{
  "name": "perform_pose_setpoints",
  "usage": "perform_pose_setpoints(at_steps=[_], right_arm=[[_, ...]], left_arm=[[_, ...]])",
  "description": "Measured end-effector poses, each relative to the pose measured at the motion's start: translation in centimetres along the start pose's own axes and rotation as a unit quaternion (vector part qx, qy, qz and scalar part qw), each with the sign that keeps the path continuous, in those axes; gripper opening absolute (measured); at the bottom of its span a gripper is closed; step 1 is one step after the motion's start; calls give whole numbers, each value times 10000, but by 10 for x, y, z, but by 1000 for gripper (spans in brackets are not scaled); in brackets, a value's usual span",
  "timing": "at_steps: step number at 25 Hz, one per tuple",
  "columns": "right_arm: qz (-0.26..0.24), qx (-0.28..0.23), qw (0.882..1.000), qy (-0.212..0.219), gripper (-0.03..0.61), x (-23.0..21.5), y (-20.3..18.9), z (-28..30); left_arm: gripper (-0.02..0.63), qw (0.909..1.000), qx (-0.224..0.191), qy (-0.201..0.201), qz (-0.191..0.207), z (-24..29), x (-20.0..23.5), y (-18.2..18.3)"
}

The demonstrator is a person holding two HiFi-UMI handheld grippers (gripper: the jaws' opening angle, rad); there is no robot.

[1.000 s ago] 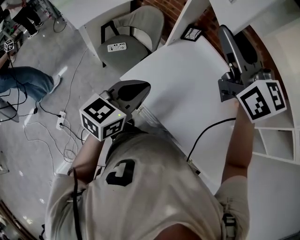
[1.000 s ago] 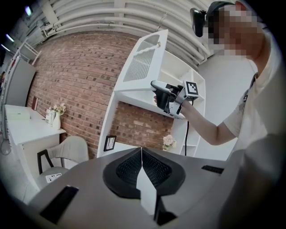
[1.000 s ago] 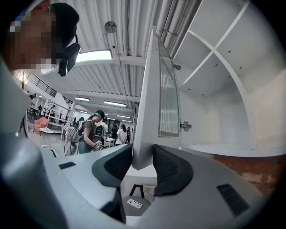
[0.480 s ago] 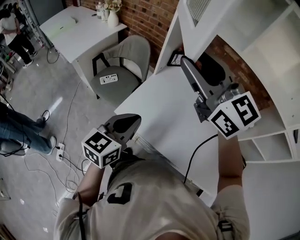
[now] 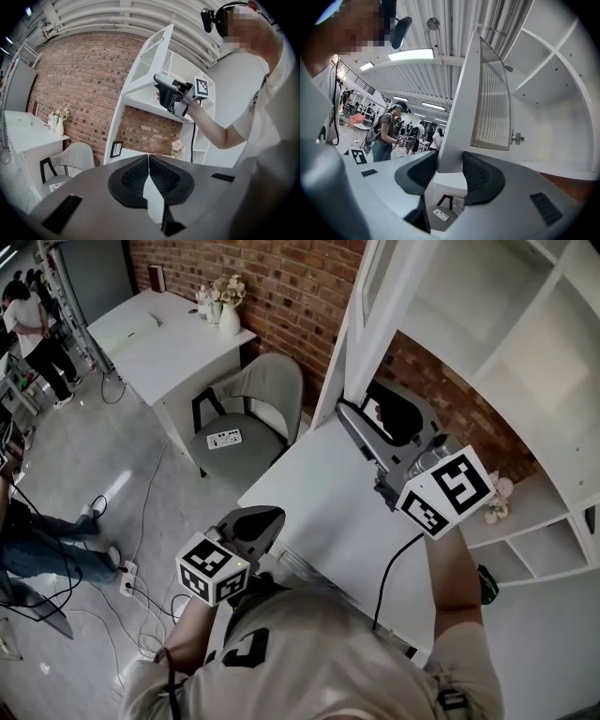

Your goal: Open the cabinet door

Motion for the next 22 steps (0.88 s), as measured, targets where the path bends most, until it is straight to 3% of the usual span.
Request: perform_pose_setpoints(at_steps=[22], right_arm=[[-123,-172,9998,30,190,20,7,33]], left_arm=[[17,10000,15,-27,71,-8,19,5]])
Point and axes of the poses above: the fingertips, and each gripper's own axes: z forward along the fingers, x to its left, y out of its top, the point moved 6 cm from there along -z, backward along the fingers, and after that the axes turned 1 degree about -z, right-handed, at the moved point
